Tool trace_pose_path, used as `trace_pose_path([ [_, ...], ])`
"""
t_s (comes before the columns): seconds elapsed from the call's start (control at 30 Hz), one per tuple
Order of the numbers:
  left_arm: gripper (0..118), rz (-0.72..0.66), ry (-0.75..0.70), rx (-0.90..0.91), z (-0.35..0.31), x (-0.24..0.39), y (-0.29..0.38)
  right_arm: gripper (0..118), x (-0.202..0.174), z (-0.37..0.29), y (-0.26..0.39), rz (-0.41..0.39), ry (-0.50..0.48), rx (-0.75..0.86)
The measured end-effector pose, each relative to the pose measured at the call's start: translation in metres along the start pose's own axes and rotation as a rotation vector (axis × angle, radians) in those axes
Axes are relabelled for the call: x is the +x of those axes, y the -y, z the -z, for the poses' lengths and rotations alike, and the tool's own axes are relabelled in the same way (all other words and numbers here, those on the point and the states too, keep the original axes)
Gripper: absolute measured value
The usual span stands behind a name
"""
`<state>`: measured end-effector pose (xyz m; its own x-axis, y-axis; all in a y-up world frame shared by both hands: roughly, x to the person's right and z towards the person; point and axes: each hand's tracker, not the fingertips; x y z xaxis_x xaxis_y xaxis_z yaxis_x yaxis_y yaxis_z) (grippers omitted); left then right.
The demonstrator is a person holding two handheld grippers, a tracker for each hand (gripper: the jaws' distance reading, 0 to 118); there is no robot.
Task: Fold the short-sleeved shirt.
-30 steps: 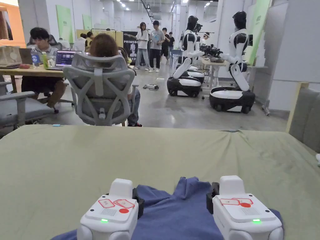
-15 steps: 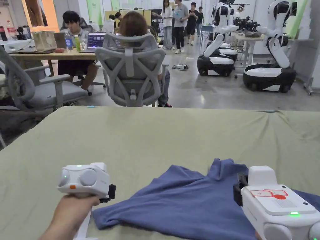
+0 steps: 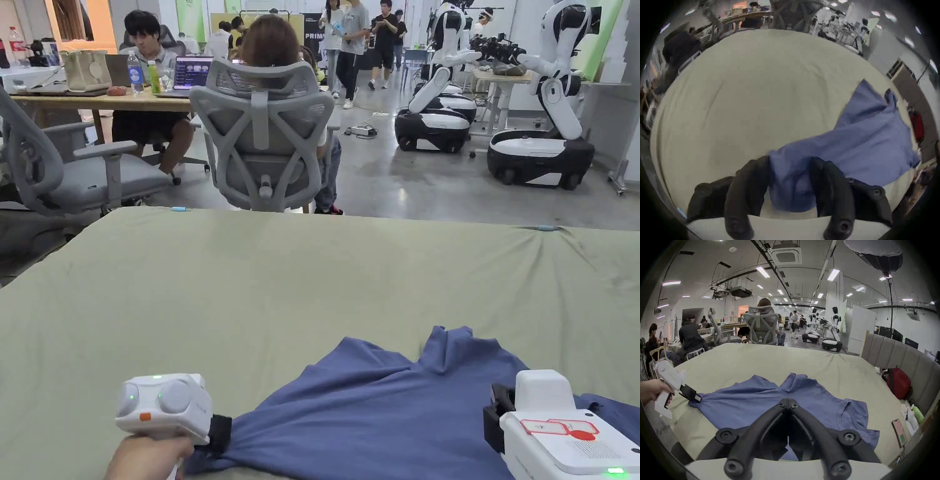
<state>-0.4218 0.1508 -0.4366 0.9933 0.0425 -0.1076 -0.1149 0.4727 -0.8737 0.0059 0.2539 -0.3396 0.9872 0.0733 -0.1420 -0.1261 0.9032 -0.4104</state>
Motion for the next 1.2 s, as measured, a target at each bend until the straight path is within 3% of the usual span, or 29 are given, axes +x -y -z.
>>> trace_pose_path([
  [0.03, 47, 0.016, 0.019, 0.012, -0.004, 0.001, -0.002, 0, 0.004, 0.002, 0.0, -0.001, 0.007, -0.004],
  [0.07, 36, -0.006, 0.023, 0.008, -0.01, 0.004, -0.004, 0, 0.009, 0.004, 0.0, 0.001, 0.014, -0.008],
  [0.1, 9, 0.003, 0.041, 0.024, -0.015, 0.004, -0.004, 0, 0.014, 0.007, -0.001, 0.003, 0.015, -0.011],
  [0.13, 0, -0.006, 0.054, 0.036, -0.023, 0.002, -0.005, 0, 0.02, 0.011, -0.003, 0.007, 0.015, -0.018],
  [0.37, 0, 0.004, 0.138, 0.283, -0.092, 0.002, 0.011, 0, 0.079, 0.061, -0.017, 0.027, 0.007, -0.099],
  [0.5, 0, -0.01, 0.132, 0.301, -0.099, 0.001, 0.029, 0, 0.111, 0.125, -0.019, -0.077, 0.042, -0.2],
  [0.6, 0, -0.019, 0.142, 0.296, -0.093, 0.005, 0.029, 2, 0.126, 0.184, -0.019, -0.106, -0.003, -0.244],
  [0.63, 0, -0.024, 0.14, 0.294, -0.091, 0.005, 0.029, 20, 0.131, 0.203, -0.019, -0.111, -0.006, -0.251],
  [0.73, 1, -0.021, 0.114, 0.281, -0.083, 0.006, 0.022, 118, 0.142, 0.261, -0.02, -0.066, -0.059, -0.325],
  [0.83, 1, -0.024, 0.099, 0.267, -0.076, 0.007, 0.017, 110, 0.147, 0.302, -0.015, -0.086, -0.057, -0.32],
  [0.97, 1, 0.01, 0.057, 0.246, -0.064, 0.011, 0.012, 110, 0.151, 0.337, 0.003, -0.038, -0.091, -0.469],
  [1.03, 1, 0.01, 0.057, 0.241, -0.06, 0.011, 0.01, 101, 0.15, 0.327, -0.002, -0.031, -0.091, -0.435],
  [1.07, 1, 0.014, 0.054, 0.238, -0.059, 0.012, 0.008, 84, 0.149, 0.32, -0.007, -0.027, -0.099, -0.416],
  [1.1, 1, 0.016, 0.052, 0.238, -0.057, 0.013, 0.009, 53, 0.147, 0.312, -0.012, -0.028, -0.097, -0.41],
  [1.13, 1, 0.018, 0.054, 0.238, -0.055, 0.014, 0.008, 1, 0.142, 0.303, -0.015, -0.056, -0.083, -0.392],
  [1.2, 1, 0.019, 0.051, 0.235, -0.048, 0.014, 0.007, 2, 0.137, 0.287, -0.022, -0.001, -0.146, -0.402],
])
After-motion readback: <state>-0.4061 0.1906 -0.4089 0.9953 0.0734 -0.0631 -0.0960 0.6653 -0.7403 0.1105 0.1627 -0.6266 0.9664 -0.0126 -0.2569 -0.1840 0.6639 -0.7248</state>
